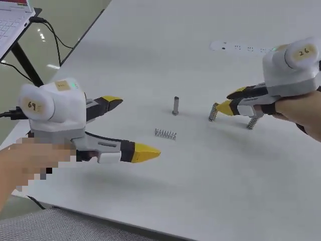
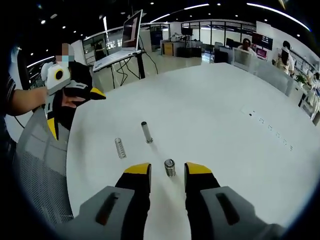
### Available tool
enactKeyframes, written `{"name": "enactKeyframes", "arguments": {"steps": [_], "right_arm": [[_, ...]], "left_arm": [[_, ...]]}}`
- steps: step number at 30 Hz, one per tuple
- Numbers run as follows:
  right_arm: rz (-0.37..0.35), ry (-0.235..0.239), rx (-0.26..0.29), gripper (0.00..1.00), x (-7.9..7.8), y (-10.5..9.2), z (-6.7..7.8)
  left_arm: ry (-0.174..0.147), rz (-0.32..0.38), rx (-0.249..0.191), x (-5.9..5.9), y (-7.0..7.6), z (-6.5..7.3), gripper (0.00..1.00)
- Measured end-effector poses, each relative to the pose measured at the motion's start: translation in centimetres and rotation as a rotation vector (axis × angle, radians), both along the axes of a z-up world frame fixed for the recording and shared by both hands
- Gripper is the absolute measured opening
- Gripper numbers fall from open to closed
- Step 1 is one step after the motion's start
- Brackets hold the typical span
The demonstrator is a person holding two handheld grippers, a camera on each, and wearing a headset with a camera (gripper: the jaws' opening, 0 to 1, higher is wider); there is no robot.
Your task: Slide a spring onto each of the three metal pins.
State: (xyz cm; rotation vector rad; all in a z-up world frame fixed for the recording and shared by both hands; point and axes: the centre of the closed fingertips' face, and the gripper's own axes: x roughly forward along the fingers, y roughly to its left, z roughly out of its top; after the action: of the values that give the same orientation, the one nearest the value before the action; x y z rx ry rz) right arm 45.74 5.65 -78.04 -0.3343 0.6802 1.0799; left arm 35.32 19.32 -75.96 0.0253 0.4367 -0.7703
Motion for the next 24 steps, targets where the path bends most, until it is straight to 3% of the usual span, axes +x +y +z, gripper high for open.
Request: {"name": "enactKeyframes", "arguments": {"steps": [8,13,24], "right_arm": [[-0.014,0.009,0.034,0.24,-1.4,-0.1,0.2],[-0.061,0.035,0.093,0.24,-2.4,-0.2,0.2],[-0.068,0.062,0.1,0.23,-4.4,-0.4,-0.7]], "left_arm": [[-0.001,-0.005,-0.001,0.1,-0.2,0.0,0.98],[-0.001,-0.004,0.001,0.1,0.0,0.0,0.98],[0.001,-0.012,0.002,0.0,-0.3,-0.1,0.98]]}}
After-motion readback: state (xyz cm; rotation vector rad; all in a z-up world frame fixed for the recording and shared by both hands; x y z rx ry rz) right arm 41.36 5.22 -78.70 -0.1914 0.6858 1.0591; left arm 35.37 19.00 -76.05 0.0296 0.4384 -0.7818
